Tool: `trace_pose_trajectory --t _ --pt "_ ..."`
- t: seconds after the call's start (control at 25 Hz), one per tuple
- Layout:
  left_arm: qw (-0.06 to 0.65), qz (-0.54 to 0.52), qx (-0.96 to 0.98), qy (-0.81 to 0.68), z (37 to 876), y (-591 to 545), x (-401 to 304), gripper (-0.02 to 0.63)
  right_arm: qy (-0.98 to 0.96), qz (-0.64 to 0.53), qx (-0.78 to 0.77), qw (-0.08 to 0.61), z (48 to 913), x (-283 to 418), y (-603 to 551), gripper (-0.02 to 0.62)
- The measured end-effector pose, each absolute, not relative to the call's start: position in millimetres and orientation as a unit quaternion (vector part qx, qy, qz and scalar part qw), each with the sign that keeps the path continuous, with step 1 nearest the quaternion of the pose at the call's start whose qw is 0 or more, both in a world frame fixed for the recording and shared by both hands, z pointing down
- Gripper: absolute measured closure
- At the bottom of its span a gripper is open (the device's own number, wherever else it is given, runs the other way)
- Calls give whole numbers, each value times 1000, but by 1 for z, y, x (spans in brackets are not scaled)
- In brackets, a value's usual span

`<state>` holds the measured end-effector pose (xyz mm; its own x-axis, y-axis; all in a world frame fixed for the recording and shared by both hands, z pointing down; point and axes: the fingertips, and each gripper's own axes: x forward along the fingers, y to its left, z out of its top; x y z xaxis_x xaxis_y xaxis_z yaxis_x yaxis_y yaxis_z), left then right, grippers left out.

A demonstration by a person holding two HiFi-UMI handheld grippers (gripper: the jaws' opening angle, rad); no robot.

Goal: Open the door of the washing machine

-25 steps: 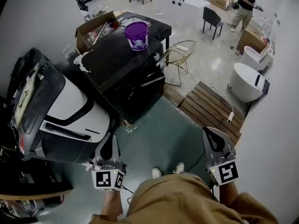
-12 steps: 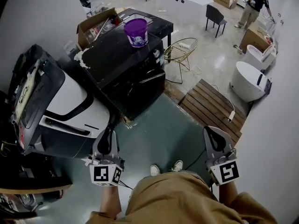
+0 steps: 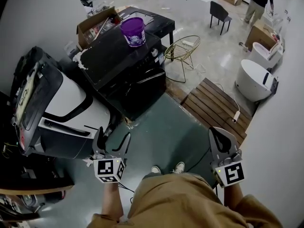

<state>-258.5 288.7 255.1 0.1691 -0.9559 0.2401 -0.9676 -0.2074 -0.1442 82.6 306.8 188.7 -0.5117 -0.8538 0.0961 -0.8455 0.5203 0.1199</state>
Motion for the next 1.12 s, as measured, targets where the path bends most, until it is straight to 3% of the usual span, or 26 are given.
trace_pose_trajectory --t 0.6,1.12 --pt "86 88 758 -640 286 238 -242 89 -872 -12 481 88 218 104 251 591" --pt "150 51 789 -593 334 0 -241 91 -865 -7 474 165 232 60 41 591"
